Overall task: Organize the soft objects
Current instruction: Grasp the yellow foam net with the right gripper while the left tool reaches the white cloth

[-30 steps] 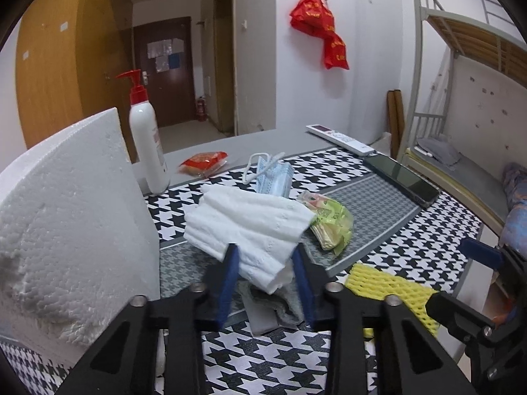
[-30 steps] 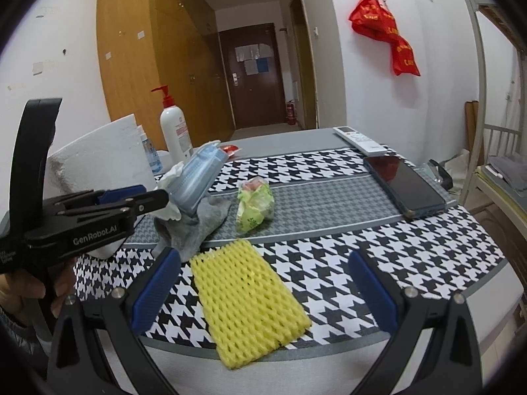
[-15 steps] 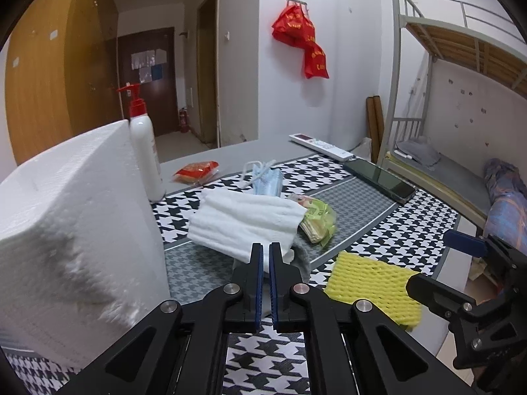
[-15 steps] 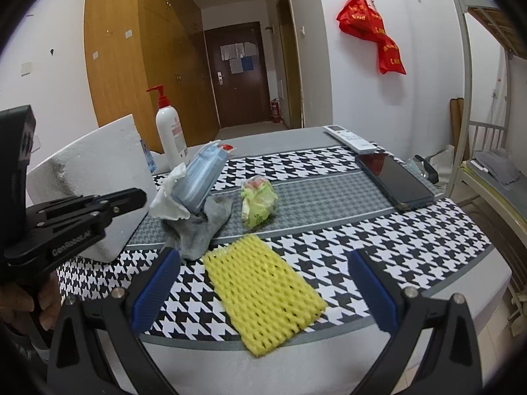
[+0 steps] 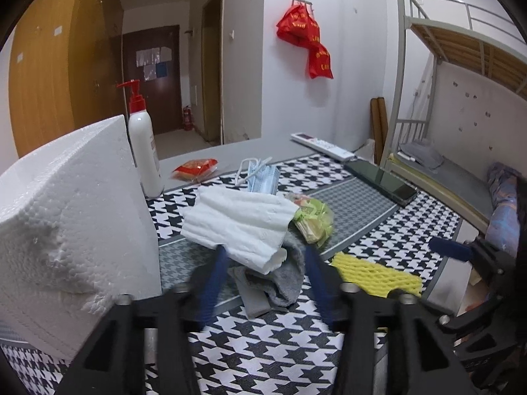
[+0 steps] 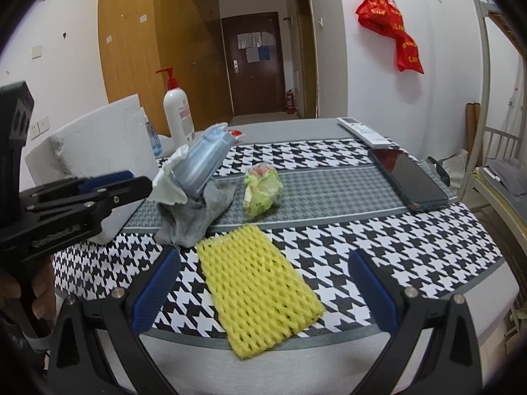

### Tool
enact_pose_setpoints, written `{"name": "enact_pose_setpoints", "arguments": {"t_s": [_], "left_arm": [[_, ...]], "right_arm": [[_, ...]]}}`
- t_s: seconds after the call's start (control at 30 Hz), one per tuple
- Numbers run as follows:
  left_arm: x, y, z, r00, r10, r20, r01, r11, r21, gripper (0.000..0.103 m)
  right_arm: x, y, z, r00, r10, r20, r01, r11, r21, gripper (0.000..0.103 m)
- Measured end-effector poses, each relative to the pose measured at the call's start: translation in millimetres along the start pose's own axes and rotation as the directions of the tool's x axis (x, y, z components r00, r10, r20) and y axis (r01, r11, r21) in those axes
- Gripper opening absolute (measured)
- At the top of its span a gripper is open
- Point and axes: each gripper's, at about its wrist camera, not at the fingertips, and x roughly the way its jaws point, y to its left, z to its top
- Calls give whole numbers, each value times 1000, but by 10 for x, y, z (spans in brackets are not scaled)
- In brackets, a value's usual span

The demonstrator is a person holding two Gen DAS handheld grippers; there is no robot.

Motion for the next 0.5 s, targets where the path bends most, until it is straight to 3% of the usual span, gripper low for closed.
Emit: {"name": "enact_pose_setpoints", "arguments": {"t_s": [0.4,0.5], "left_arm": [[170,-19,18,998,40,-41,-40,999,13,60],[224,-21,24,997,55,-52,-54,998,13,66]], "right_arm": [[249,12,-95,997,39,-69,-43,997,-63,103],[288,28,-103,996,39,-81,-46,996,-81,97]]}}
